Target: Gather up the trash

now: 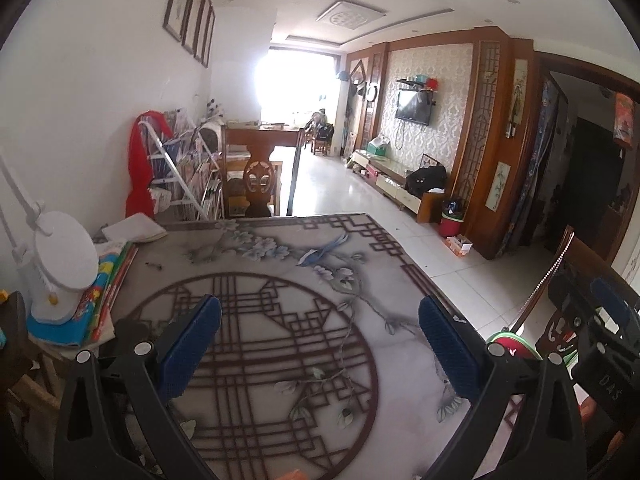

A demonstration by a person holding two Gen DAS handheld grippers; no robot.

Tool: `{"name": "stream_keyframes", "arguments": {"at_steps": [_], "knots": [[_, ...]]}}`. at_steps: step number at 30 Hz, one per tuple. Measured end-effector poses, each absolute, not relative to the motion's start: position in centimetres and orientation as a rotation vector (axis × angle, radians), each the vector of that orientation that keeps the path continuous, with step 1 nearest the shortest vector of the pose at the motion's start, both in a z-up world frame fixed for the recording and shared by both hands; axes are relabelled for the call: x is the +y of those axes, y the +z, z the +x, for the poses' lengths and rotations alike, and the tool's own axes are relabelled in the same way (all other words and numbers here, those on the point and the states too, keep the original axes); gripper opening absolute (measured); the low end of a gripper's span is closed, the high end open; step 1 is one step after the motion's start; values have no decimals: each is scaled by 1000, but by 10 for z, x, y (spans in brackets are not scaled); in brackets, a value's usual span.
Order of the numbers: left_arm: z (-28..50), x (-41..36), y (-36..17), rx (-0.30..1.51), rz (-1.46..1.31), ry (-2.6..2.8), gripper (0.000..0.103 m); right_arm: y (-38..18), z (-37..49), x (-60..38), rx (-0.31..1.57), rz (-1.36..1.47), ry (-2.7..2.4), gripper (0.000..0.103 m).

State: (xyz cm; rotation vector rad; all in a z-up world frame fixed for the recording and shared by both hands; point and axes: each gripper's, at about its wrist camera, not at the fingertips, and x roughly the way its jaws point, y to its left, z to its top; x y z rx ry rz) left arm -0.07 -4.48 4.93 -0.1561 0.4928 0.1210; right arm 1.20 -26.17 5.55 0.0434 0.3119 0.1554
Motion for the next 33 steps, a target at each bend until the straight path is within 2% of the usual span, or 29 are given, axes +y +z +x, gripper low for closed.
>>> {"name": "stream_keyframes", "arguments": {"at_steps": [33], "knots": [[-18,-28,49,549,-154,73,95,36,-8,-242,397,46,151,98]]}}
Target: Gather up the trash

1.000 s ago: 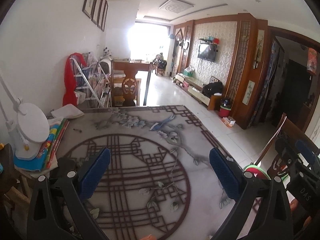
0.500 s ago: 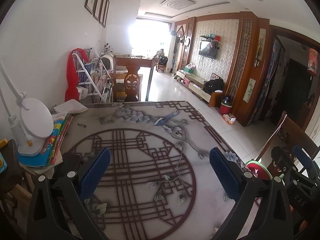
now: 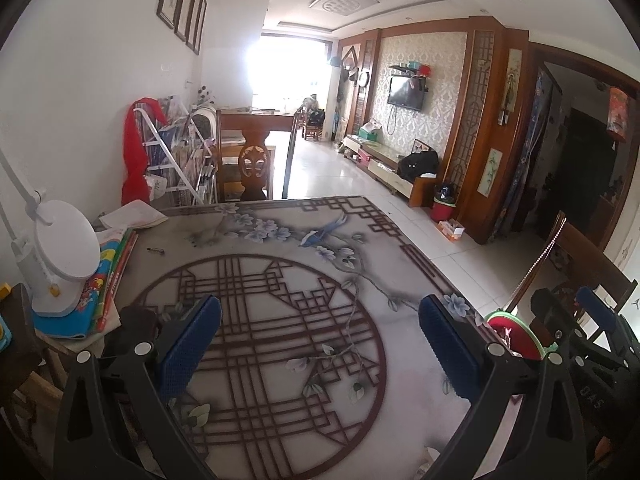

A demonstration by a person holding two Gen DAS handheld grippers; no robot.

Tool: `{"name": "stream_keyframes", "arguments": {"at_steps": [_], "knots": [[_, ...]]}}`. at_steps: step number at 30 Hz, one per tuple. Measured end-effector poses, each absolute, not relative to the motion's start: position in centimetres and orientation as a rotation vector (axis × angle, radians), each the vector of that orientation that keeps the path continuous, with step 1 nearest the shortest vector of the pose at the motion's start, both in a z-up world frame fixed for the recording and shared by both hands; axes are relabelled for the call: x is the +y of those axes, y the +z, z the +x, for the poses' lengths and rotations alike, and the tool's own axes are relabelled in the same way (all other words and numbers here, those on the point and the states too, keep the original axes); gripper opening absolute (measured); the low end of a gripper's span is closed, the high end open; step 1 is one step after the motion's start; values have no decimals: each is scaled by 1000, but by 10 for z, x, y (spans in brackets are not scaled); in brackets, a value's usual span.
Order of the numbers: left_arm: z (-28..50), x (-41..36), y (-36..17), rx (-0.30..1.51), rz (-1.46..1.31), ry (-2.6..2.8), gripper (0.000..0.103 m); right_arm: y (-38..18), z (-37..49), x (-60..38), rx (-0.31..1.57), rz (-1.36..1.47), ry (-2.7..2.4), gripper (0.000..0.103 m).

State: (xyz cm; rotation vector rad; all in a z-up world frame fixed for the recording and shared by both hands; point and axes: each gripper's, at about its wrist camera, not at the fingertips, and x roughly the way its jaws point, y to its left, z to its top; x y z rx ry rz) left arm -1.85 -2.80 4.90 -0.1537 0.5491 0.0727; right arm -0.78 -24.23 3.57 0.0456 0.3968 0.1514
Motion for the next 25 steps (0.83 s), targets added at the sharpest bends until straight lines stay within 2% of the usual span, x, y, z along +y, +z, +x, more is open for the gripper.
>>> {"name": "stream_keyframes", "arguments": {"at_steps": [18,22,25], "knots": [[-18,-44,57,517,-124,37,95,29,-3,-255,430,51,156,98],[-17,-44,52,539,-138,21,95,-3,25,-257,553,54,194,98],[-22,-41,45,532,-147,42,95,-61,70,-254,712,-17,187,98]]}}
